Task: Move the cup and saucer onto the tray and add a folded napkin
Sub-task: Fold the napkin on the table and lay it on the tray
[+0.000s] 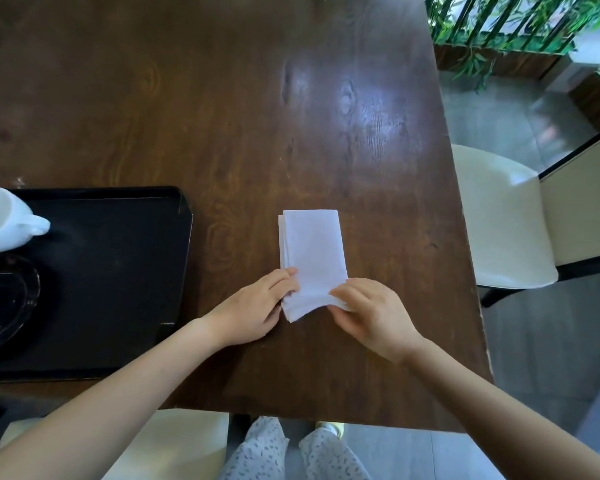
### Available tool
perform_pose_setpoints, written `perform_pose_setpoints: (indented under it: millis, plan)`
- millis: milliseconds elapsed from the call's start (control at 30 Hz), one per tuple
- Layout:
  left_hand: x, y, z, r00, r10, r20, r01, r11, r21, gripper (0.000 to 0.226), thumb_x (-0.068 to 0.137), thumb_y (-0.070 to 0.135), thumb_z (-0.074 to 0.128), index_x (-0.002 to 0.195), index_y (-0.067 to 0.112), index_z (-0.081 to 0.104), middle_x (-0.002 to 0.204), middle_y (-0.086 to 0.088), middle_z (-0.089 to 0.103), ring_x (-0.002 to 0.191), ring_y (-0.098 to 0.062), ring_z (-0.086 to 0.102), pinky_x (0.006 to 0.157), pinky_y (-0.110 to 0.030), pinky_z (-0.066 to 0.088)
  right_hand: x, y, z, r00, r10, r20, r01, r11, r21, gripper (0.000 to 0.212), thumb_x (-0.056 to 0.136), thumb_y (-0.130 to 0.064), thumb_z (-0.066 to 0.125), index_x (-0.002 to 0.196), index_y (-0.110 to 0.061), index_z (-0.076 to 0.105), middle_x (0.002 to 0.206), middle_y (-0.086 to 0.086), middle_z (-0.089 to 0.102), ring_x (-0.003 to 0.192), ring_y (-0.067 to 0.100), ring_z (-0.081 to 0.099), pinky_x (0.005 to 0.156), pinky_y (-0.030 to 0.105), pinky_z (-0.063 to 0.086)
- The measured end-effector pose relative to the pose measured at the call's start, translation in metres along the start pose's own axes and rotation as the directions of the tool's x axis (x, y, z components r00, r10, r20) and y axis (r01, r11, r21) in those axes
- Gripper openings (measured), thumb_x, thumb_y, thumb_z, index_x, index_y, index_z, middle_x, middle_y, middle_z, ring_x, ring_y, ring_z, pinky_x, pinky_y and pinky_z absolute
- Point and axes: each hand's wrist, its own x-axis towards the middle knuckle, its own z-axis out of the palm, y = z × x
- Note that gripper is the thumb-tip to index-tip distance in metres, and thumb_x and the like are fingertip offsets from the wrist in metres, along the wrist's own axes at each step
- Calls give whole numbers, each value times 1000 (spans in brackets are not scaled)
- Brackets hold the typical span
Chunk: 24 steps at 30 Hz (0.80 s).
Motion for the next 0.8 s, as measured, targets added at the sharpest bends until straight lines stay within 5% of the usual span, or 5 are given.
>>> perform_pose_setpoints:
  millis: [167,367,467,567,800]
  plan:
    - [11,-1,-9,995,-75,-65,59,972,-227,32,90,32,55,119,19,59,126,9,52,111,-5,51,93,-20,44,32,7,-9,953,296,58,-301,931,204,18,82,-29,67,95,-17,67,83,-9,68,68,8,61,61,15,45]
    - [31,7,-8,870,-463,-170,283,751,-596,28,92,36,51,114,21,60,108,15,61,92,1,58,70,-6,46,54,28,-4,791,566,232,-584,585,563,22,85,-36,64,101,-22,62,98,-9,68,91,7,66,75,23,57]
    - [39,9,-8,815,-541,-209,303,704,-643,21,92,37,50,105,22,59,101,14,62,90,-3,61,70,-11,49,61,34,2,722,648,244,-647,507,569,13,89,-34,59,93,-22,62,93,-5,70,88,11,68,76,36,60]
    - [49,10,-9,756,-599,-263,347,708,-616,20,93,40,48,91,21,57,92,8,64,82,-9,62,67,-23,52,75,34,11,694,705,147,-661,543,518,13,93,-29,53,90,-18,59,84,-4,65,76,10,61,64,27,54]
    - [76,9,-12,626,-671,-397,479,733,-483,29,95,41,42,85,16,53,80,3,58,65,-10,54,51,-17,36,90,22,38,580,813,-48,-759,561,330,17,97,-29,41,88,-14,46,80,-2,58,70,17,55,61,30,40]
